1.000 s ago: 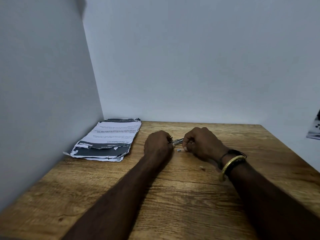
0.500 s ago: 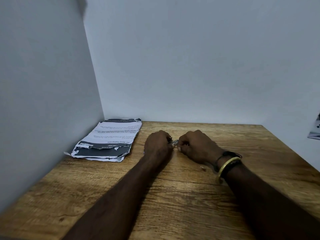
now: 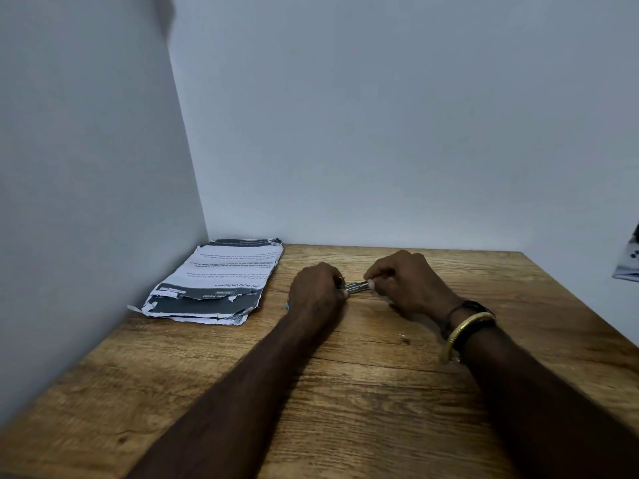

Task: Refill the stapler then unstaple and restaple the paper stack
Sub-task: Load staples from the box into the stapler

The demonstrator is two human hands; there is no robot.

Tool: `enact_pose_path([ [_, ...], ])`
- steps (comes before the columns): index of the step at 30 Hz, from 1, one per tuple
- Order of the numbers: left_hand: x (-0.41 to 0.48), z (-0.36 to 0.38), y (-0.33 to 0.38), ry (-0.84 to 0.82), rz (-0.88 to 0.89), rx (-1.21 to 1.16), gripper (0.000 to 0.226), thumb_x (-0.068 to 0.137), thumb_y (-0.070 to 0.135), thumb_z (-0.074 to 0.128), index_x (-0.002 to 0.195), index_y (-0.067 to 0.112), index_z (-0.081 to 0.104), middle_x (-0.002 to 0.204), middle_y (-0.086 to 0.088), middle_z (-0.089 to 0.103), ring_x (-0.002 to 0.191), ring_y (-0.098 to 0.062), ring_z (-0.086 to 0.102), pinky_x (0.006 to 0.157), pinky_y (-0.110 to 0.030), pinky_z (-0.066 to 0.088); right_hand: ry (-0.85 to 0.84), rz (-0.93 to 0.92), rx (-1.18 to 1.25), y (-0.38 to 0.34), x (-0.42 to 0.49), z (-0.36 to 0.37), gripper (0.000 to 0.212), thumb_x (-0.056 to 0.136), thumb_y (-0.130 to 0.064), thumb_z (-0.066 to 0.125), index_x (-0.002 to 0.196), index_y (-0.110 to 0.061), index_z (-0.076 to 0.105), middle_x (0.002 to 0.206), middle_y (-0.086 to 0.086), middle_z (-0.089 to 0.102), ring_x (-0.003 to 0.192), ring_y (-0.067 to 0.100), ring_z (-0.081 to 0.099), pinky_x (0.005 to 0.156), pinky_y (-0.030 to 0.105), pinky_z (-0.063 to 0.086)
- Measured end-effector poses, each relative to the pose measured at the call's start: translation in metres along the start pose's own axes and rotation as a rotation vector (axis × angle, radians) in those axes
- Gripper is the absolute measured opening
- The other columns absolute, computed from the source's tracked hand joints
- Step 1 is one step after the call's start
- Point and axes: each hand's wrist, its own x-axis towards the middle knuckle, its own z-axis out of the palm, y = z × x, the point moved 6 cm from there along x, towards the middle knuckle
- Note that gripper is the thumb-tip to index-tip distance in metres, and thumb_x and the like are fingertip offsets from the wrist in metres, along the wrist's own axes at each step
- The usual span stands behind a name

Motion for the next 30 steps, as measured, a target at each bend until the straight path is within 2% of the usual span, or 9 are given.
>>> enact_pose_path([
  [3, 0.0, 0.0, 0.0, 0.006, 0.004, -0.003, 0.022, 0.084, 0.03, 0.075, 0.102, 0.018, 0.077, 0.104, -0.006, 0.076, 0.103, -0.028, 0.068, 0.086, -0.033, 0.052, 0.058, 0.032, 0.048, 0.0, -0.002, -0.005, 0.014, 0.081, -0.007, 0.074, 0.084, -0.02, 0.079, 0.07, -0.001, 0.075, 0.071, 0.019, 0.074, 0.069, 0.032, 0.061],
  [6, -0.001, 0.0, 0.0, 0.006, 0.001, -0.004, 0.022, 0.084, 0.03, 0.075, 0.103, 0.018, 0.077, 0.104, -0.006, 0.076, 0.103, -0.028, 0.068, 0.084, -0.033, 0.051, 0.053, 0.038, 0.108, 0.0, -0.003, -0.005, 0.022, 0.081, -0.006, 0.069, 0.094, -0.019, 0.079, 0.067, 0.009, 0.076, 0.054, 0.015, 0.068, 0.06, 0.027, 0.056],
  [9, -0.001, 0.0, 0.001, 0.007, 0.003, -0.007, 0.021, 0.085, 0.029, 0.074, 0.103, 0.019, 0.077, 0.104, -0.006, 0.076, 0.101, -0.026, 0.068, 0.084, -0.033, 0.051, 0.063, 0.031, 0.115, 0.0, -0.002, -0.005, 0.02, 0.083, -0.005, 0.068, 0.089, -0.018, 0.082, 0.065, 0.004, 0.076, 0.051, 0.014, 0.066, 0.056, 0.031, 0.058],
  [12, -0.001, 0.0, 0.001, 0.007, 0.006, -0.01, 0.021, 0.085, 0.029, 0.074, 0.103, 0.019, 0.077, 0.105, -0.006, 0.076, 0.102, -0.026, 0.068, 0.084, -0.032, 0.05, 0.073, 0.041, 0.124, 0.002, -0.001, -0.005, 0.017, 0.081, -0.002, 0.072, 0.079, -0.017, 0.079, 0.061, 0.001, 0.076, 0.051, 0.009, 0.069, 0.052, 0.025, 0.057],
  [16, -0.001, -0.001, 0.001, 0.008, 0.005, -0.02, 0.022, 0.084, 0.028, 0.075, 0.104, 0.019, 0.077, 0.105, -0.006, 0.076, 0.103, -0.027, 0.068, 0.086, -0.033, 0.051, -0.009, 0.066, 0.18, 0.007, -0.001, 0.001, 0.009, 0.088, -0.007, 0.075, 0.087, -0.016, 0.077, 0.063, 0.004, 0.076, 0.049, 0.008, 0.067, 0.049, 0.024, 0.054],
  [19, -0.001, 0.0, 0.002, 0.021, 0.01, -0.017, 0.022, 0.083, 0.029, 0.076, 0.103, 0.019, 0.077, 0.106, -0.006, 0.076, 0.104, -0.026, 0.068, 0.086, -0.031, 0.05, -0.102, 0.002, 0.105, 0.003, 0.0, 0.008, 0.01, 0.089, -0.011, 0.077, 0.083, -0.019, 0.079, 0.065, -0.001, 0.076, 0.055, 0.0, 0.066, 0.055, 0.015, 0.048],
  [22, -0.001, 0.0, 0.001, 0.028, 0.007, -0.027, 0.021, 0.083, 0.029, 0.076, 0.101, 0.018, 0.078, 0.105, -0.005, 0.076, 0.105, -0.026, 0.068, 0.085, -0.029, 0.049, -0.205, -0.059, -0.035, -0.004, -0.002, 0.018, 0.004, 0.085, -0.019, 0.082, 0.084, -0.023, 0.082, 0.079, -0.012, 0.075, 0.075, -0.005, 0.063, 0.065, 0.015, 0.042],
  [24, -0.001, 0.0, 0.001, 0.018, 0.014, -0.023, 0.021, 0.084, 0.029, 0.075, 0.101, 0.018, 0.077, 0.106, -0.005, 0.076, 0.106, -0.026, 0.067, 0.085, -0.03, 0.048, -0.234, -0.063, -0.068, -0.004, -0.002, 0.022, 0.004, 0.084, -0.02, 0.083, 0.087, -0.023, 0.083, 0.082, -0.014, 0.073, 0.079, -0.006, 0.061, 0.067, 0.015, 0.041],
  [30, 0.0, 0.0, 0.001, 0.017, 0.016, -0.013, 0.022, 0.084, 0.028, 0.075, 0.104, 0.018, 0.077, 0.108, -0.005, 0.076, 0.107, -0.025, 0.067, 0.088, -0.031, 0.049, -0.256, -0.053, -0.187, -0.003, -0.001, 0.02, 0.01, 0.084, -0.024, 0.084, 0.093, -0.027, 0.085, 0.093, -0.009, 0.077, 0.087, 0.008, 0.063, 0.08, 0.032, 0.052],
])
